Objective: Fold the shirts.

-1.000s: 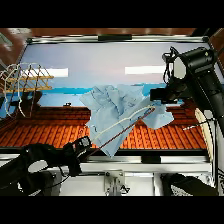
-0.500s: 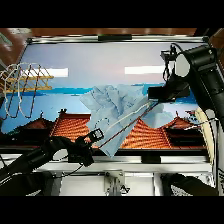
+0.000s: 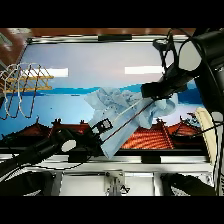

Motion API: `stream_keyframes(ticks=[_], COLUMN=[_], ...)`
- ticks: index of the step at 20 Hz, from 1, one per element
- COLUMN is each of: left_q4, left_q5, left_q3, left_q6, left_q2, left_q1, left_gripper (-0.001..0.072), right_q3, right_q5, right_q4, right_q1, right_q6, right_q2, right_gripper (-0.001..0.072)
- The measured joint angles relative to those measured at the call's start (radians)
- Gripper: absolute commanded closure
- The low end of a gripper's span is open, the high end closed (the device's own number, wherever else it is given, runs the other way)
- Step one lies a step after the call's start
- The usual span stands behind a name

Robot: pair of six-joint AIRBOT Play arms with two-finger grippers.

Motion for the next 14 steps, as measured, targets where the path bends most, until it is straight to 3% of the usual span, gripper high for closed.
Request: stream_keyframes(ticks=[6, 14], left_q4=[-0.007, -0.009], left_q5=[-0.050, -0.090], left_q3=[0.012, -0.008], left_q6=[-0.016, -0.065], left_q2=[-0.024, 0.154], left_q1=[0.000, 0.000], left_gripper=[0.0664, 0.0665], right_q3=[0.099, 0.196], right_q5=[0.051, 0.062], right_q4=[-0.082, -0.211], right_q1=[0.108, 0.127], right_q6=[-0.010, -0.037], right_q2=[0.003, 0.005], right_gripper=[0.0635, 0.0635])
